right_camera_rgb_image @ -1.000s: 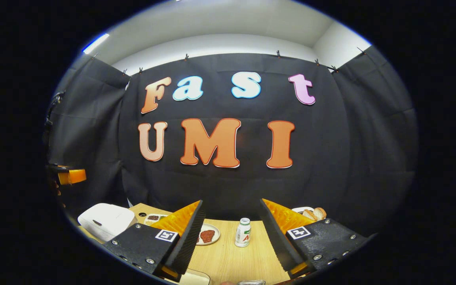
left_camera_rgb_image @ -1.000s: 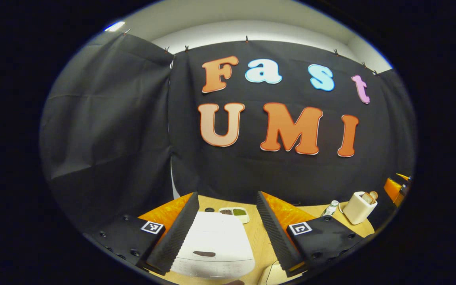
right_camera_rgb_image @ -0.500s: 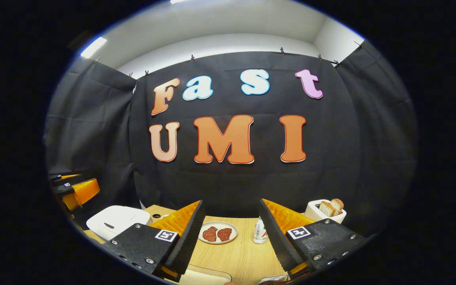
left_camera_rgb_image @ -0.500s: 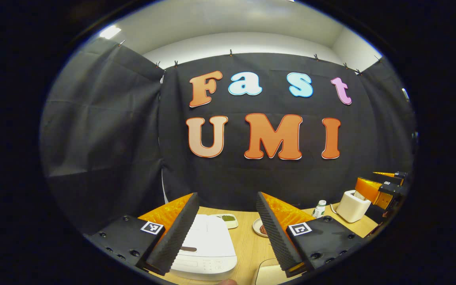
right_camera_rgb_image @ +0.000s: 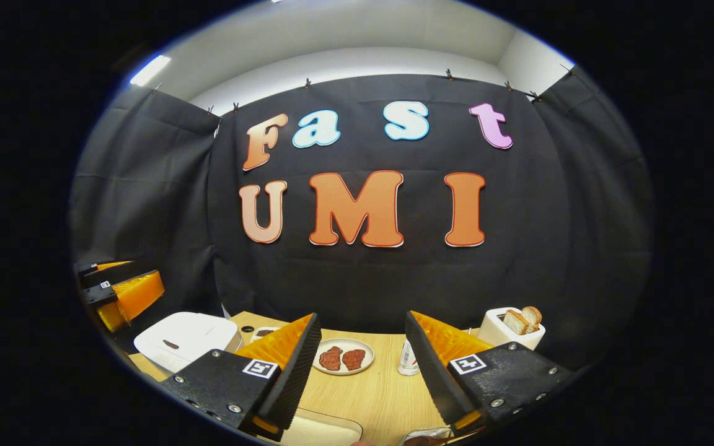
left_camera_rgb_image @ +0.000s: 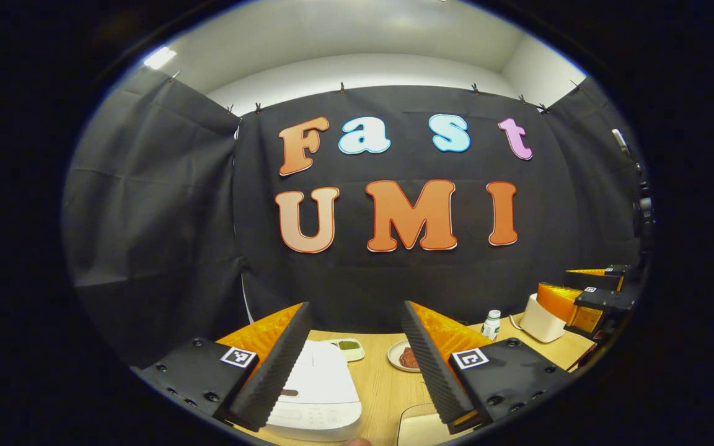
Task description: Close the left gripper, press the button to open the rice cooker; take a wooden spoon from the chopstick holder with the right hand, scoop a spoonful of rice and pour it into the rice cooker, then put the wooden spoon back into the chopstick holder.
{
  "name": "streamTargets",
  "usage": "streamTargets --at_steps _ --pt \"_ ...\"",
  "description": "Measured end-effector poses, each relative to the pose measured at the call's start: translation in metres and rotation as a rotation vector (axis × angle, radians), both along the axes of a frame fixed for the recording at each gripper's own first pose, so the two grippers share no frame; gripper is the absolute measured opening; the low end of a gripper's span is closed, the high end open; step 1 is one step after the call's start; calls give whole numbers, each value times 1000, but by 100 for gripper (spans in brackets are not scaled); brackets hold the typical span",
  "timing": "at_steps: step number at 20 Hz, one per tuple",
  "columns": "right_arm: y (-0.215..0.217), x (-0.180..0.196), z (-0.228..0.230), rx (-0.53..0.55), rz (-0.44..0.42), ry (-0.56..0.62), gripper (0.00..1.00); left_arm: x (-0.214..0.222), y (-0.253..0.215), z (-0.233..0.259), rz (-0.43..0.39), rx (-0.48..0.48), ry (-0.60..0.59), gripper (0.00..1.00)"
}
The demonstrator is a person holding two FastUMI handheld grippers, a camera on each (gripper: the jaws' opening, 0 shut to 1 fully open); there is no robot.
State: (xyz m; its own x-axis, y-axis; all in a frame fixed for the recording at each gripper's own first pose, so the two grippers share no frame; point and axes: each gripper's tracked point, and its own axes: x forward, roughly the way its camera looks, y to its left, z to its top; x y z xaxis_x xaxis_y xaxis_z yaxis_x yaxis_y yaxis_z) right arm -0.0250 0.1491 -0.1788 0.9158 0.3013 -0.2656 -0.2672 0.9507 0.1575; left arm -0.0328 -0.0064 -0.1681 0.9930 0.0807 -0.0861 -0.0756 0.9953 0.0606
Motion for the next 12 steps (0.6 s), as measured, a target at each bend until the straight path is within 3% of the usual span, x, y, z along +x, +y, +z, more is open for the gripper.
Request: streamTargets --at_steps 12 --pt "3 1 -5 20 9 23 86 1 -23 4 -78 2 21 99"
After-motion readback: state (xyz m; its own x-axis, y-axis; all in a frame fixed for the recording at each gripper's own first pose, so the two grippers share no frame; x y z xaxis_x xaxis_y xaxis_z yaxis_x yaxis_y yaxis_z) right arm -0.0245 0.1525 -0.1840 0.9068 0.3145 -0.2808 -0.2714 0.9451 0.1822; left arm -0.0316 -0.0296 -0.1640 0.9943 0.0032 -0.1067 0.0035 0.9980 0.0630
